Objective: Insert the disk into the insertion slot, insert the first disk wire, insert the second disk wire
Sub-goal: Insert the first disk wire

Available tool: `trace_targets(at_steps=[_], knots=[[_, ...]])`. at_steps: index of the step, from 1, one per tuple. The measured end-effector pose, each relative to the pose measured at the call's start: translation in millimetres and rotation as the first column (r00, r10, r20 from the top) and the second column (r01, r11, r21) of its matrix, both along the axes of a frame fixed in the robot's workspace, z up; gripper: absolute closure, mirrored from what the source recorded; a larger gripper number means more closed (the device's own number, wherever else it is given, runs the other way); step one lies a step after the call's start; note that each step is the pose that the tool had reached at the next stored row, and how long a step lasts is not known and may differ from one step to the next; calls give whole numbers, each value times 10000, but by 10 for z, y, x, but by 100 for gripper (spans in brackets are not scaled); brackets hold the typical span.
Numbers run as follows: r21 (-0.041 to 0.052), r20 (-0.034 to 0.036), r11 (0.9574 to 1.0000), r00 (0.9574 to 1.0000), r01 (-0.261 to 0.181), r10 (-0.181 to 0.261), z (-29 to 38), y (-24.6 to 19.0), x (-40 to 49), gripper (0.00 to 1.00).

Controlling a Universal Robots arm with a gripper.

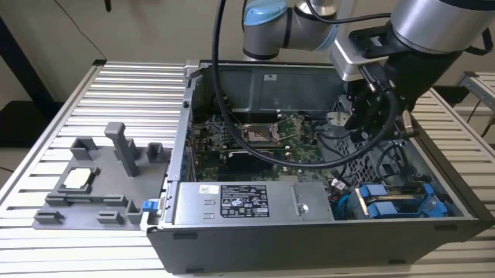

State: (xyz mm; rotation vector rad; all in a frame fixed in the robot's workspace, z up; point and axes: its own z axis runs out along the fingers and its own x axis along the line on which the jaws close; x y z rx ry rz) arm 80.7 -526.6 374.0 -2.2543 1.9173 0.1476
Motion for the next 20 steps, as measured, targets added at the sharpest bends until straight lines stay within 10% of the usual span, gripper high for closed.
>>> trace_targets(at_steps=[20], knots=[[74,38,9999,9999,-121,121,-24,0,1,87]])
